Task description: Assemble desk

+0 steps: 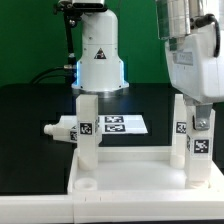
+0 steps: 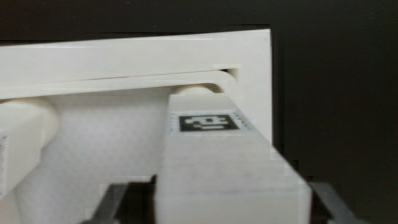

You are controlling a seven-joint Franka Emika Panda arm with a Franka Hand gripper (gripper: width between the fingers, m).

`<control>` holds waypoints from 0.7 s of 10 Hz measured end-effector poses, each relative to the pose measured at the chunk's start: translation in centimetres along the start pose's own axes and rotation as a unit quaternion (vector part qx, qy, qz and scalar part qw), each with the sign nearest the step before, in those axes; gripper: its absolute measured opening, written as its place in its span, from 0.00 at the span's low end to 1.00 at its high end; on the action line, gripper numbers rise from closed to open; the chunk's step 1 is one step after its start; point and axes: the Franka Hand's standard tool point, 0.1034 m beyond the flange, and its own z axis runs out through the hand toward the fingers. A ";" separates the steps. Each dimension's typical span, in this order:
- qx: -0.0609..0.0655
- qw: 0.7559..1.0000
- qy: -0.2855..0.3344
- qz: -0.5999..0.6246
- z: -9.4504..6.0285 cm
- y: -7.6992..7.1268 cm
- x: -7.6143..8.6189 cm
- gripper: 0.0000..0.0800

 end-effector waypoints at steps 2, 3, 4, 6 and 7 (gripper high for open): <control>-0.026 0.986 0.017 -0.164 -0.1 0.2 -0.6 0.70; -0.029 0.958 0.022 -0.286 -0.1 0.2 -1.2 0.79; -0.028 0.937 0.020 -0.348 0.0 0.1 -1.2 0.79; -0.030 0.918 0.019 -0.395 0.0 0.1 -1.2 0.81; -0.034 0.883 0.022 -0.467 -0.2 -0.1 -1.0 0.81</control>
Offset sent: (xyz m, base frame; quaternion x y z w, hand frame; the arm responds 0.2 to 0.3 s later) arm 0.0048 0.0197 0.0002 0.0230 -0.0280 -0.4504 0.8921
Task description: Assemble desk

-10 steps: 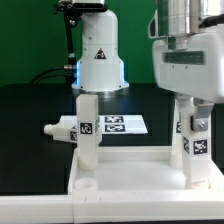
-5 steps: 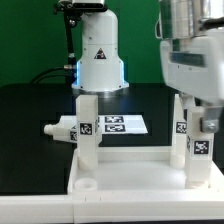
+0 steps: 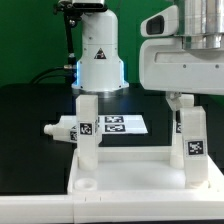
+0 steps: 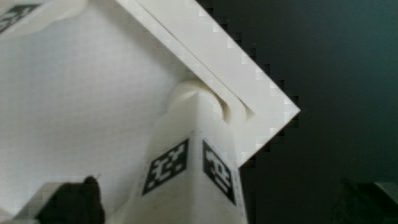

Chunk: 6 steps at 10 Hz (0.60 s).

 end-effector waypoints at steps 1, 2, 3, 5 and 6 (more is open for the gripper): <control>-0.002 0.994 0.007 -0.106 -0.6 -0.3 0.7 0.81; -0.001 0.983 0.010 -0.183 -0.8 -0.1 1.5 0.81; -0.002 0.980 0.011 -0.201 -0.7 0.4 1.9 0.81; -0.002 0.981 0.010 -0.195 -0.7 0.4 1.8 0.80; -0.002 0.982 0.010 -0.190 -0.7 0.4 1.9 0.80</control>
Offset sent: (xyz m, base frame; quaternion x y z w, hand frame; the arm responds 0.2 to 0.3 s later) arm 0.0000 0.0000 0.0000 0.0000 0.0000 -0.1296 0.9916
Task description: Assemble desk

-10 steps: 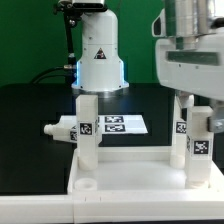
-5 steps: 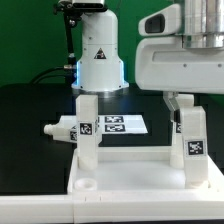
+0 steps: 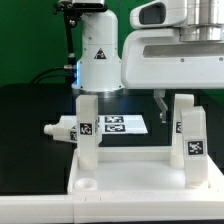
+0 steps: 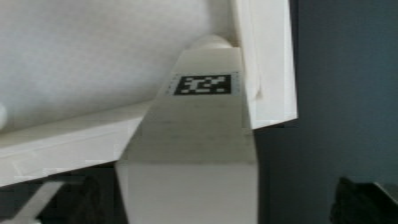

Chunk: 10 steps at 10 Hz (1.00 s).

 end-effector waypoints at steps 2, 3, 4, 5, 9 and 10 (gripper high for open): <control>0.000 1.000 0.000 0.003 0.0 0.0 0.0 0.35; 0.002 0.999 -0.001 0.046 0.0 -0.1 0.0 0.35; 0.002 0.996 -0.002 0.086 0.1 0.0 -0.1 0.36; 0.001 0.991 -0.002 0.136 0.1 0.1 -0.1 0.36; 0.008 0.886 -0.023 0.464 0.2 0.4 -0.5 0.36; 0.016 0.844 -0.036 0.535 0.3 0.5 -0.5 0.36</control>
Offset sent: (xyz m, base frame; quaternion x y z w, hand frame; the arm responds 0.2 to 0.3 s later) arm 0.0000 0.0000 0.0000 0.0000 0.0000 0.1296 0.9916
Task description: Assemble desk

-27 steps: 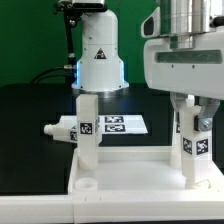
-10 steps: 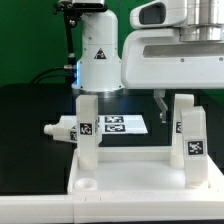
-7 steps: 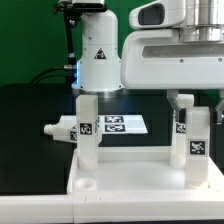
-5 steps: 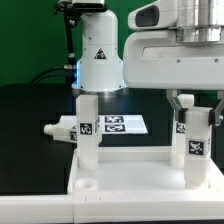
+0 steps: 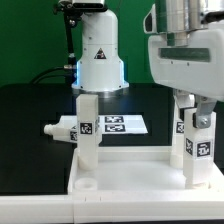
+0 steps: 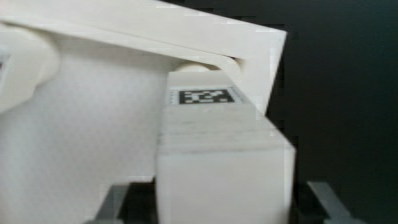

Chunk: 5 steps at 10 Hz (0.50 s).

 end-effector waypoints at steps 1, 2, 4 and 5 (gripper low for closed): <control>0.003 0.998 -0.015 0.062 0.0 0.0 0.2 0.36; -0.005 0.995 -0.020 0.100 0.0 0.1 0.1 0.36; -0.007 0.995 -0.021 0.098 0.0 0.1 0.0 0.36; -0.008 0.999 -0.017 0.033 0.1 0.2 -0.2 0.45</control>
Offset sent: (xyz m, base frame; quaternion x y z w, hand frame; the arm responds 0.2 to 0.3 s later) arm 0.0000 0.0000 0.0000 0.0000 0.0000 0.0000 1.0000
